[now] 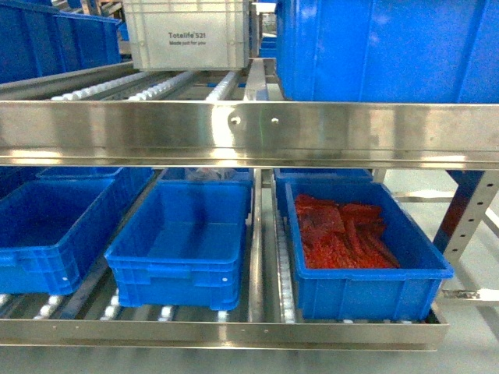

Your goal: Sort blue parts and orange caps into right shelf containers

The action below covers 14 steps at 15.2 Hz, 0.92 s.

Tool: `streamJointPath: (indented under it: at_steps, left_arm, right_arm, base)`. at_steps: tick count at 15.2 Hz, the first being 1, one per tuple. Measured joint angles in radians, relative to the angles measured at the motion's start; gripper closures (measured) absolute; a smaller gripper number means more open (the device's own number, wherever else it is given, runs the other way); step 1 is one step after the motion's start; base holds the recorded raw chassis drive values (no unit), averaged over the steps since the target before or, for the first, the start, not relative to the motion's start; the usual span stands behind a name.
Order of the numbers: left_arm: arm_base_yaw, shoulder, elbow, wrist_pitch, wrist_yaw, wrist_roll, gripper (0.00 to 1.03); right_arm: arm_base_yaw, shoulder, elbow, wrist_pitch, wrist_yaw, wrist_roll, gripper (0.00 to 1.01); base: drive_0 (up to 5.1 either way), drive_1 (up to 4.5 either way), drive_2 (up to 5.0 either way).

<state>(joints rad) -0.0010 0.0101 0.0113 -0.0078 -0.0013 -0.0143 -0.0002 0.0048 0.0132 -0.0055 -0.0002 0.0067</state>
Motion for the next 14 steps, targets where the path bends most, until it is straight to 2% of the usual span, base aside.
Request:
streamJointPath:
  at_steps: [14]
  left_arm:
    - [0.0,0.0,0.0,0.002,0.001,0.0,0.62]
  right_arm:
    - [0.0,0.0,0.0,-0.002,0.0,0.0,0.58]
  base:
    - [-5.0,2.43,2.4]
